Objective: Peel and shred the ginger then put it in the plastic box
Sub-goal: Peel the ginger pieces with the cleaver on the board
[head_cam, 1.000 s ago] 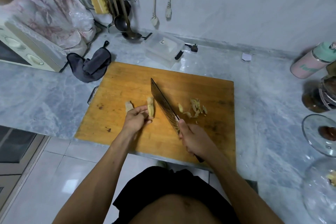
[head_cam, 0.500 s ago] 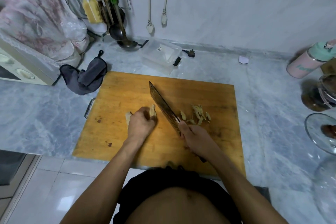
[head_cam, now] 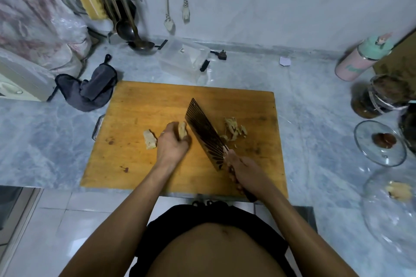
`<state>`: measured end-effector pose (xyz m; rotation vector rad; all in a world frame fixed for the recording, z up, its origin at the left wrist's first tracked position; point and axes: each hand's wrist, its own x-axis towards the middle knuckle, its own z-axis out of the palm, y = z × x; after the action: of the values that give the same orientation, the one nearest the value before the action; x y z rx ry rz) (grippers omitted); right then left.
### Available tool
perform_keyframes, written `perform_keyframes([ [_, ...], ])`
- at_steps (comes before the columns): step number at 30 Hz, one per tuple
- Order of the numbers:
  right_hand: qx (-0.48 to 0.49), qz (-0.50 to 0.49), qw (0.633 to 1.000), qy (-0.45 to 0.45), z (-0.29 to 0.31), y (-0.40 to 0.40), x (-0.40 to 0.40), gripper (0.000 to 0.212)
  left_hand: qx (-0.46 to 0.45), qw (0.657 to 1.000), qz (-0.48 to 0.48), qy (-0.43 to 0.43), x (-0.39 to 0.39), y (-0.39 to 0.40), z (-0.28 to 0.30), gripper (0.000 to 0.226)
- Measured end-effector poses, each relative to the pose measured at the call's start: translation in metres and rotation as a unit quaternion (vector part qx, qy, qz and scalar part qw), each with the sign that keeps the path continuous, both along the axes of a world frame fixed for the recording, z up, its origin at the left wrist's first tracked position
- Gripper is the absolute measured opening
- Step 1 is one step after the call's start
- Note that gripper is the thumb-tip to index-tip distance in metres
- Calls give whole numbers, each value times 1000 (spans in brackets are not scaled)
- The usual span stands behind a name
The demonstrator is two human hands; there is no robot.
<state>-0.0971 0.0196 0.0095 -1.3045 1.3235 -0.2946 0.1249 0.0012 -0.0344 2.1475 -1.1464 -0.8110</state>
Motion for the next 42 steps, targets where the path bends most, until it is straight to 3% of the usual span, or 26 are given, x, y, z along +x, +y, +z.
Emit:
perform_keyframes([
  [7,5,-99,995,12,-12,2,-42,55,1,999,45,30,-29,22,2,51],
  [12,-12,-63,998,9,-10,3,-43,59,-4,996,75,40,-34,28,4,47],
  [17,64,-16,998,-22,-9,9,-25,60,-1,992,99,78,-36,29,0,46],
  [25,15,-87,996,13,-8,-8,-58,64,9,986,132,105,-32,22,2,46],
  [33,-8,9,1000,-14,-7,-13,-21,61,26,983,138,121,-17,21,-7,43],
  [38,-36,55,998,9,-5,-23,12,62,31,987,145,63,3,17,5,42],
  [42,-60,81,994,33,-5,-31,32,63,13,985,146,94,15,-2,7,39],
])
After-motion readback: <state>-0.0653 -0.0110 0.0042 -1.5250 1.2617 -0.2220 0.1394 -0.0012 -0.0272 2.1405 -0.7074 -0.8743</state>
